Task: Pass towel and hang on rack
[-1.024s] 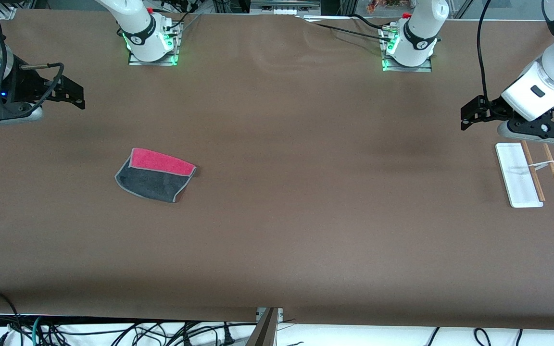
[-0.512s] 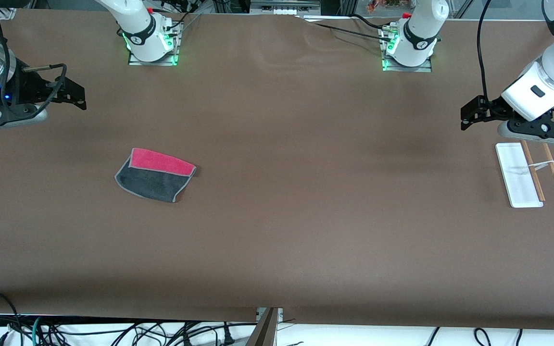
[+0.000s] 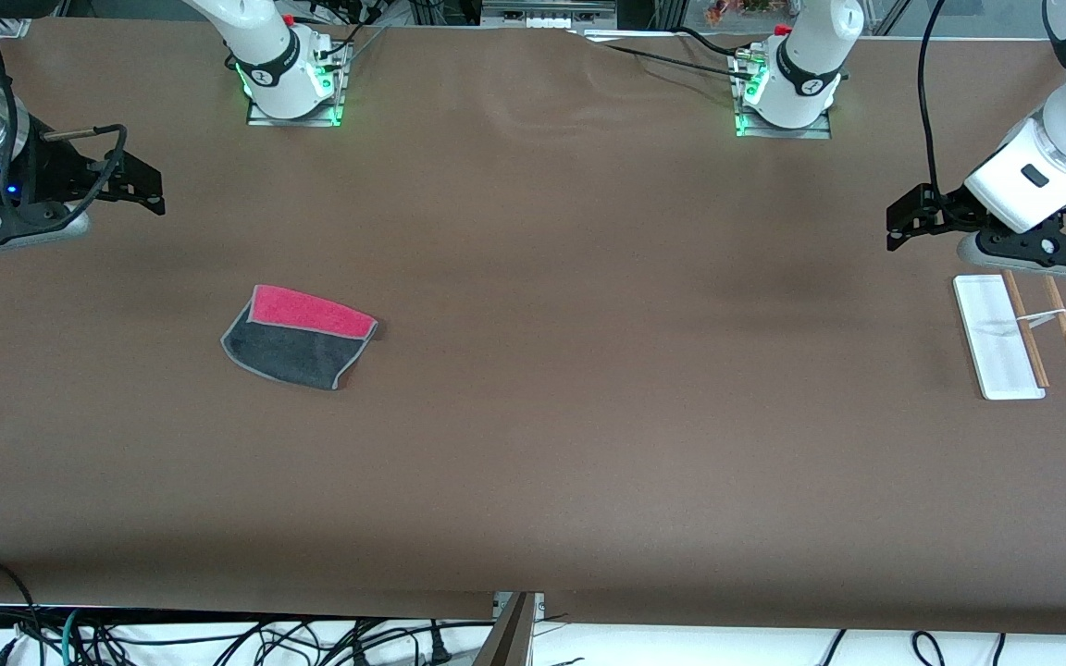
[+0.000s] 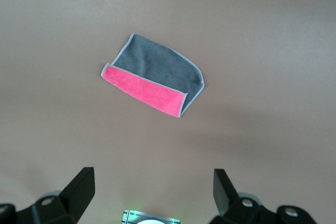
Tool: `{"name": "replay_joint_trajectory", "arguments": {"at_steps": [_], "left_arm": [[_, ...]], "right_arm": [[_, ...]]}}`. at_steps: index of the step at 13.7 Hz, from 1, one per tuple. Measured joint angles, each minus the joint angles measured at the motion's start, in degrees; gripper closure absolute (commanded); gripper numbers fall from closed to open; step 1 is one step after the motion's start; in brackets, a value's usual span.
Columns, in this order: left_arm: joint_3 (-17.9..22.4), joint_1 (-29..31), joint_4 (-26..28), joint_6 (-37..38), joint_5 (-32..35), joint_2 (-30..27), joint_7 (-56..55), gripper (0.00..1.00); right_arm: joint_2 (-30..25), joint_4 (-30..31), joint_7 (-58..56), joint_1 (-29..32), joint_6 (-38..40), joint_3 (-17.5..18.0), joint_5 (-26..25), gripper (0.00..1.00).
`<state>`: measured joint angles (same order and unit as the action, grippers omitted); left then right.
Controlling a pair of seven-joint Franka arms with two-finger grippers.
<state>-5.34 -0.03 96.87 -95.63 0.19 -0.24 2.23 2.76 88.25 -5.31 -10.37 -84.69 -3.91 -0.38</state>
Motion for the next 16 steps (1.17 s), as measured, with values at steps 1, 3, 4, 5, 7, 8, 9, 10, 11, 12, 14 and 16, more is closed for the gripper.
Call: {"name": "replay_joint_trajectory", "arguments": {"at_steps": [1,3,4,5,7,8,9,10,11,12,14,16], "left_arm": [[0.0,0.0,0.0,0.0,0.0,0.0,0.0,0.0],[0.0,0.0,0.0,0.0,0.0,0.0,0.0,0.0],[0.0,0.0,0.0,0.0,0.0,0.0,0.0,0.0],[0.0,0.0,0.0,0.0,0.0,0.0,0.0,0.0],[0.0,0.0,0.0,0.0,0.0,0.0,0.0,0.0],[0.0,0.0,0.0,0.0,0.0,0.0,0.0,0.0],[0.0,0.0,0.0,0.0,0.0,0.0,0.0,0.0],[0.0,0.0,0.0,0.0,0.0,0.0,0.0,0.0],[0.0,0.0,0.0,0.0,0.0,0.0,0.0,0.0],[0.0,0.0,0.0,0.0,0.0,0.0,0.0,0.0],[0.0,0.0,0.0,0.0,0.0,0.0,0.0,0.0],[0.0,0.0,0.0,0.0,0.0,0.0,0.0,0.0]], "right_arm": [[0.0,0.1,0.0,0.0,0.0,0.0,0.0,0.0],[0.1,0.3,0.0,0.0,0.0,0.0,0.0,0.0],[0.2,0.4,0.0,0.0,0.0,0.0,0.0,0.0],[0.4,0.4,0.0,0.0,-0.1,0.0,0.0,0.0],[1.0,0.4,0.0,0.0,-0.5,0.0,0.0,0.0],[1.4,0.4,0.0,0.0,-1.0,0.0,0.0,0.0],[2.0,0.5,0.0,0.0,-1.7,0.0,0.0,0.0],[2.8,0.9,-0.2,0.0,-2.9,0.0,0.0,0.0],[3.9,1.5,-0.5,0.1,-4.7,-0.1,0.0,0.0],[5.0,2.7,-1.3,0.2,-7.4,-0.2,0.0,0.0],[6.8,7.1,-4.1,0.8,-15.2,-0.8,0.0,0.0],[8.8,13.6,-7.7,2.2,-26.2,-1.7,0.0,0.0]]}}
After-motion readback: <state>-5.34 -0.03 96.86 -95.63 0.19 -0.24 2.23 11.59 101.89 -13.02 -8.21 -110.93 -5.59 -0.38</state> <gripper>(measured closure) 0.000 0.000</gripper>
